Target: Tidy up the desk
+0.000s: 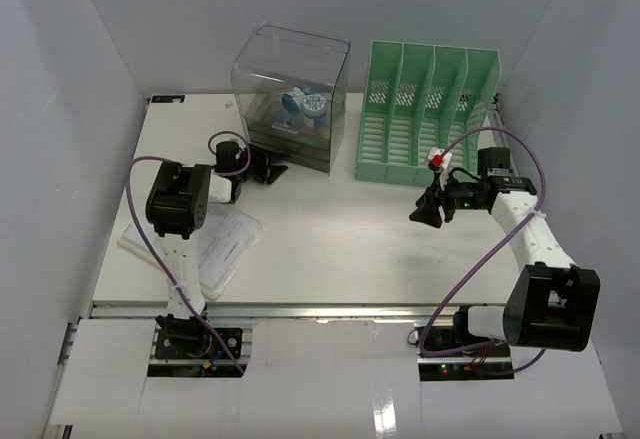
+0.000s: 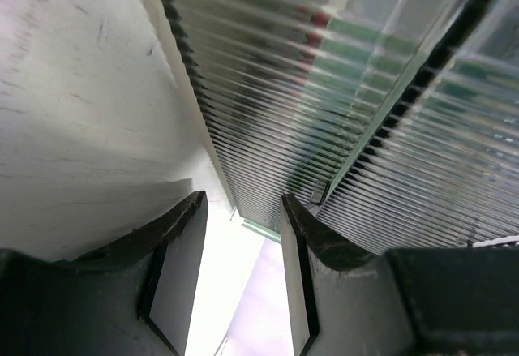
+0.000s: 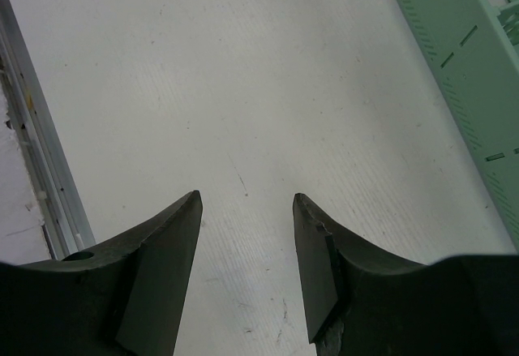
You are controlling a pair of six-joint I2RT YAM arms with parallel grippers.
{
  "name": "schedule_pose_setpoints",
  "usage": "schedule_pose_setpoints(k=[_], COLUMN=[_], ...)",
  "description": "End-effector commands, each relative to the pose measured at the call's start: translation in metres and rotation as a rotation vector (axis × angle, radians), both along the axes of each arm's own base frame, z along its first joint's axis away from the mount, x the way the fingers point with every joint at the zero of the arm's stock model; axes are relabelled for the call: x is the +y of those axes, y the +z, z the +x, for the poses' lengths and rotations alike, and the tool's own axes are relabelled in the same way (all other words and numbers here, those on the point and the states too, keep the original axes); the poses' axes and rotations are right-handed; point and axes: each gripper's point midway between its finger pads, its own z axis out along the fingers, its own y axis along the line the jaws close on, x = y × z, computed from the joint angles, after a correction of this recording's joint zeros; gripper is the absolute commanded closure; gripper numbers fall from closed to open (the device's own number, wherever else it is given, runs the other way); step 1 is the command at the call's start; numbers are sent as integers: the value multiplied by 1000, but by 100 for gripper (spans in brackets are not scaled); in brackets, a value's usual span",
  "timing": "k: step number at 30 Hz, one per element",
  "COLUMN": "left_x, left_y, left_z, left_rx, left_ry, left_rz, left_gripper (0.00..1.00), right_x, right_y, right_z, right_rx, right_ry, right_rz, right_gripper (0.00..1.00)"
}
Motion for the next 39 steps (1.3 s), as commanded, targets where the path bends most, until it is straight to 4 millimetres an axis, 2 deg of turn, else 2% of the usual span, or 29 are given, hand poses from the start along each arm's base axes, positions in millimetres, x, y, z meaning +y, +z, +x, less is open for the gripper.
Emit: schedule_pose_setpoints(k=[1, 7, 10, 12, 14, 15, 17, 18, 21, 23, 25, 27, 28, 29, 30, 31, 32, 35, 36, 39], left_x=[3, 8, 17, 24, 31, 36, 43, 49, 67, 86, 114, 144, 158, 173, 174, 180, 183, 189, 189, 188], left_y=[28, 44, 43, 66, 71, 87, 96, 105, 133, 161, 165, 178, 185, 185, 198, 210, 215, 228, 230, 234], left_z=[5, -39, -72, -88, -99, -106, -119, -124, -137, -147, -165, -183, -193, -200, -208, -222, -229, -241, -242, -241], left_rx=[-110, -184, -183, -255, -261, -325, -343, -373, -456, -529, -523, -550, -556, -540, -580, -632, -657, -703, -709, -718], left_ry=[-21, -60, -63, -71, -69, -72, -74, -76, -51, 29, 89, 181, 239, 308, 332, 388, 411, 453, 460, 456], left_rz=[-14, -2, 13, 55, 99, 147, 225, 274, 437, 567, 757, 937, 998, 1045, 1046, 1061, 1077, 1101, 1102, 1099], left_gripper=[47, 47, 45, 42, 33, 26, 7, 3, 2, 2, 2, 2, 2, 2, 2, 2, 2, 2, 2, 2], right_x=[-1, 3, 23, 36, 59, 73, 94, 106, 146, 178, 212, 249, 267, 284, 294, 317, 335, 384, 394, 417], right_y=[2, -4, -8, -12, -12, -9, -9, -5, -2, -13, -13, -10, -13, -27, -12, -27, -34, -23, -36, -40], right_z=[4, 3, -4, -7, -12, -13, -10, -9, -9, -13, -13, -13, -14, -18, -12, -12, -10, 8, 8, 20], right_rx=[-14, 2, 7, -6, -27, -48, -43, -32, 18, 73, 80, 91, 117, 178, 167, 217, 243, 240, 277, 262], right_ry=[5, 8, 85, 127, 196, 234, 283, 312, 385, 403, 424, 438, 442, 434, 416, 411, 400, 367, 365, 310], right_rz=[4, 0, -21, -75, -99, -121, -139, -141, -141, -160, -153, -117, -105, -108, -76, -87, -89, -41, -42, -20], right_gripper=[44, 43, 42, 42, 41, 41, 40, 40, 39, 36, 31, 26, 23, 21, 19, 14, 11, 10, 10, 10])
